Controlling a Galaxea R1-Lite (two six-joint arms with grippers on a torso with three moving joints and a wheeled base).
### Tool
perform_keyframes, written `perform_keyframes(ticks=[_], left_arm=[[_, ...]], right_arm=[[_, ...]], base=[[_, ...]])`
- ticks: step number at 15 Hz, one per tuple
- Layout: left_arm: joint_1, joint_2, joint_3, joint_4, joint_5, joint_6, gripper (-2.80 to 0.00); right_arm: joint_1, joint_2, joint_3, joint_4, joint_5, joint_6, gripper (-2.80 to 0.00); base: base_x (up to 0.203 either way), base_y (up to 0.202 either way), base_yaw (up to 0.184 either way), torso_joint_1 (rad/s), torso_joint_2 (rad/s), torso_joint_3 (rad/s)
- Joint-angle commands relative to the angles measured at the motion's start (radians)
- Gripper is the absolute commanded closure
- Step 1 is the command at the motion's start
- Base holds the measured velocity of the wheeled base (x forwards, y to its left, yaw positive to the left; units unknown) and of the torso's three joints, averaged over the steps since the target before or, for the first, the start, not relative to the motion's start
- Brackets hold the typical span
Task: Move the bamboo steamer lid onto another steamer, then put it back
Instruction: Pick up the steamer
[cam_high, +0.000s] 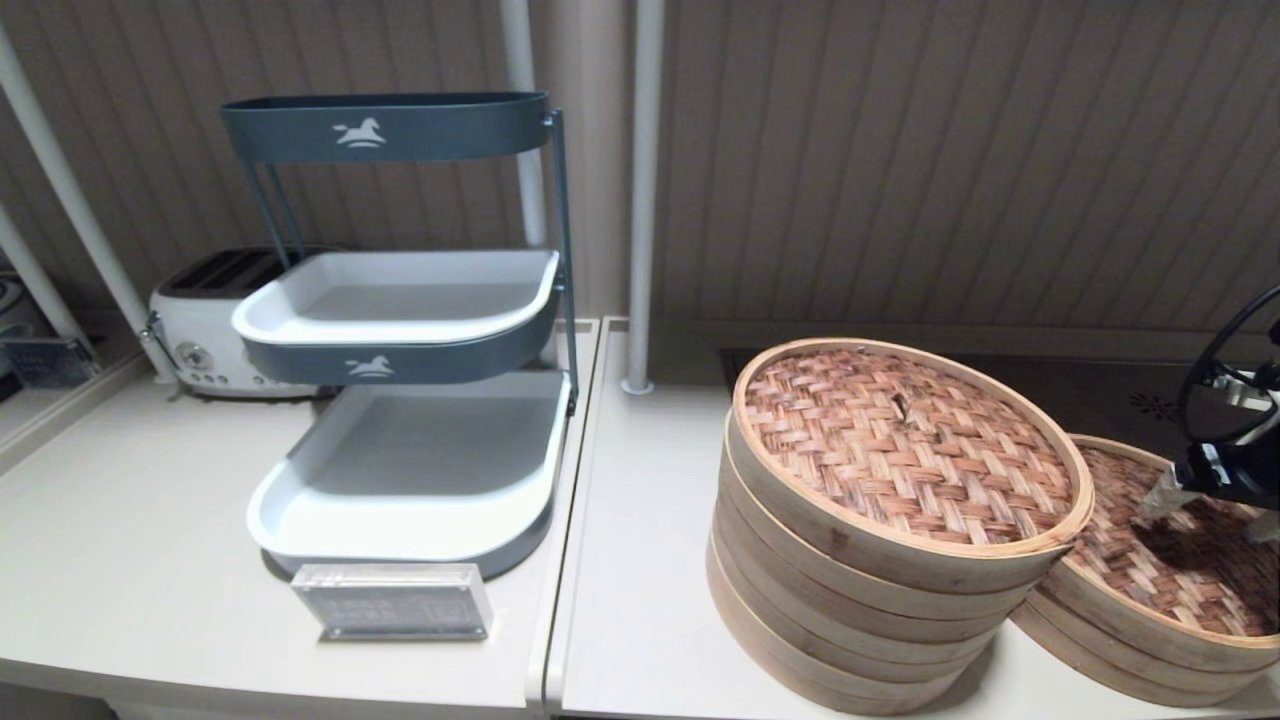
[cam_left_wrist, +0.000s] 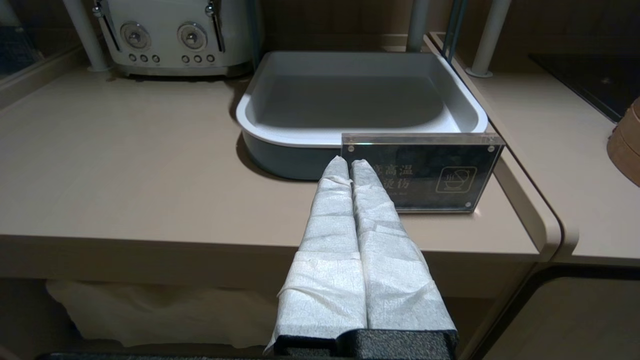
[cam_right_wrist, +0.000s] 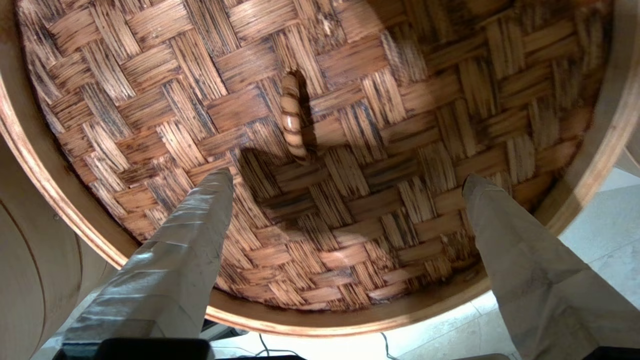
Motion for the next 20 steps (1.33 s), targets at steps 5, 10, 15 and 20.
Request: perform_keyframes(ticks=[5,10,15,20], left_arm=[[0.000,0.000,0.028,-0.001,0.000,0.000,0.00],[0.000,0.000,0.028,-0.001,0.000,0.000,0.00],[0.000,0.000,0.028,-0.001,0.000,0.000,0.00],[0.000,0.000,0.028,-0.001,0.000,0.000,0.00]], right_arm=[[0.006,0.030,-0.003,-0.017,0.001,-0.001,-2.80],[0.015,0.031,-0.002,-0.017,-0.015,-0.001,0.00],[0.034,0.042,0.013,-0.017,-0.014,0.000,0.00],[0.044,0.043,0.007,-0.017,-0.014,0.002,0.00]], base=[[0.000,0.000,0.000,0.000,0.00,0.000],[0.000,0.000,0.000,0.000,0.00,0.000],[0.000,0.000,0.000,0.000,0.00,0.000],[0.000,0.000,0.000,0.000,0.00,0.000]])
